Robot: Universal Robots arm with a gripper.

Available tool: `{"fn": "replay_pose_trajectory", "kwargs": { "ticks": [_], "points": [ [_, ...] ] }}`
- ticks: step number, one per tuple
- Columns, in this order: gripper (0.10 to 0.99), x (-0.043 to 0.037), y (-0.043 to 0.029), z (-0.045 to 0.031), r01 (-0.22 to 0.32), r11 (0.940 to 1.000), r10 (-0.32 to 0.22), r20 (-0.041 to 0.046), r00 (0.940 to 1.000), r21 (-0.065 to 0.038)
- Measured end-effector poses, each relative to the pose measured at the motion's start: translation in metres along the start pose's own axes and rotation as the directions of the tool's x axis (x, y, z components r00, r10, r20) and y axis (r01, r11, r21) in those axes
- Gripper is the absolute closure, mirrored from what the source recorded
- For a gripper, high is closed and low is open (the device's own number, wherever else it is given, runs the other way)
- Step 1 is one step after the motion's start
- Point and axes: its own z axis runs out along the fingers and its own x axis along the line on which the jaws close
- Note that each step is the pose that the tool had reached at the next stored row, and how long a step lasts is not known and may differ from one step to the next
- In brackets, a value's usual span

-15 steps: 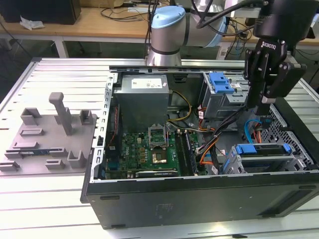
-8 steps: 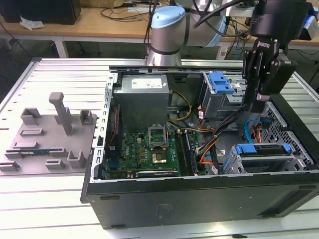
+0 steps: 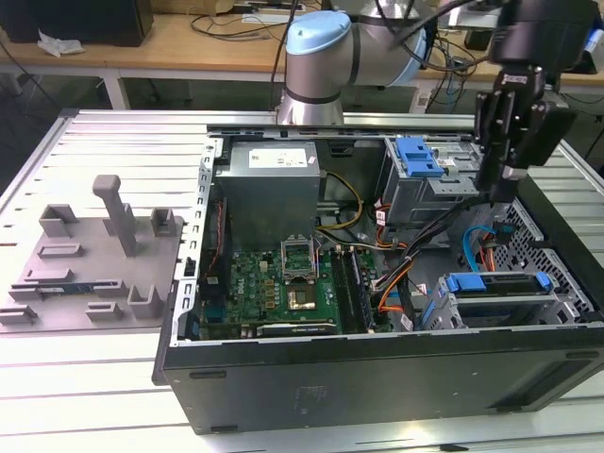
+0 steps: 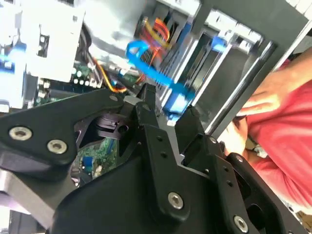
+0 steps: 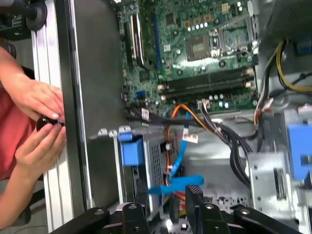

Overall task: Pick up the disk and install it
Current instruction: 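Insert the first disk wire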

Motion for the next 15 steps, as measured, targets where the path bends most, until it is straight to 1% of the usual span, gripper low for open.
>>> {"fn": "replay_pose_trajectory", "kwargs": {
  "ticks": [1,3,5,7,8,9,10,12,13,14,15],
  "points": [
    [0.647,-0.0017,-0.0072,0.0019,0.001,1.0,-0.001,0.0,1.0,-0.001],
    [0.647,-0.0043,-0.0132,0.0081,0.0,1.0,0.0,-0.0002,1.0,-0.002],
    [0.647,-0.0073,-0.0226,0.0141,-0.002,1.0,0.002,-0.0003,1.0,-0.002],
    [0.647,-0.0089,-0.0254,0.0179,-0.002,1.0,0.002,0.0,1.0,-0.002],
    [0.647,-0.0103,-0.0255,0.0214,-0.015,0.9999,0.015,0.0,0.9999,-0.008],
    [0.647,-0.0115,-0.0254,0.0242,-0.034,0.9993,0.034,-0.0001,0.9994,-0.016],
    [0.647,-0.0122,-0.0255,0.0258,-0.047,0.9987,0.047,-0.0008,0.9989,-0.021],
    [0.647,-0.0132,-0.0255,0.028,-0.062,0.9977,0.061,-0.0029,0.9981,-0.028],
    [0.647,-0.0138,-0.0255,0.0284,-0.064,0.9975,0.064,-0.0075,0.9979,-0.028],
    [0.647,-0.0155,-0.0255,0.0285,-0.065,0.9975,0.065,-0.0203,0.9977,-0.026],
    [0.647,-0.0169,-0.0253,0.0286,-0.066,0.9975,0.066,-0.0312,0.9974,-0.024]
  ]
}}
